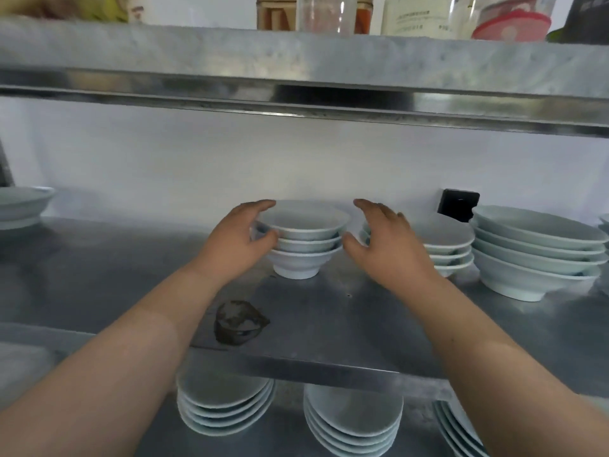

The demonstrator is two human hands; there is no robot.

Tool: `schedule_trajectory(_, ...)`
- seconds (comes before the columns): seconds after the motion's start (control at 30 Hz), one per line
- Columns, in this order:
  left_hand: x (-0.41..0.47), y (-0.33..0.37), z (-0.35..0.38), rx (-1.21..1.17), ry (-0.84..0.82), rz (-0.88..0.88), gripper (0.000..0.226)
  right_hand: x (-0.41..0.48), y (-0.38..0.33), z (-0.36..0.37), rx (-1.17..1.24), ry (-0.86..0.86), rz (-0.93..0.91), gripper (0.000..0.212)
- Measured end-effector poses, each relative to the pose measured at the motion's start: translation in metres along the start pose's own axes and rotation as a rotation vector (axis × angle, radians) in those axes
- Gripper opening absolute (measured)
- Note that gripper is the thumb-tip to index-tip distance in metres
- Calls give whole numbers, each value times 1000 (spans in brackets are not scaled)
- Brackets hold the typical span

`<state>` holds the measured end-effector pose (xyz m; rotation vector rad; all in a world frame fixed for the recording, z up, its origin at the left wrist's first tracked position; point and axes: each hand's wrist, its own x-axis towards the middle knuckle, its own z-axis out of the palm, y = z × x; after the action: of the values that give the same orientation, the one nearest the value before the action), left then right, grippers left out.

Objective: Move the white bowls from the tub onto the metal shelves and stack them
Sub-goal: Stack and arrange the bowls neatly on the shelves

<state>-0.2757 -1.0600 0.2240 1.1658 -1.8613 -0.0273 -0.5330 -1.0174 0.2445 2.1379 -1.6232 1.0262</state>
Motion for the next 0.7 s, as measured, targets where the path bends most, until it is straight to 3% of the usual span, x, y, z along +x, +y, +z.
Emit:
schedule_trajectory(0.07,-2,-18,-21,-28,20,-72,50,13,-36,14,204,-11,-34,59)
schedule_trajectory(0.37,-27,-149,-157,-85,170,-329,41,91,-207,138,542,-276,-128,55)
schedule_trajectory(0.7,-58,-312,-315,212,203,-506,41,166,-412,280,570,-512,-306,57)
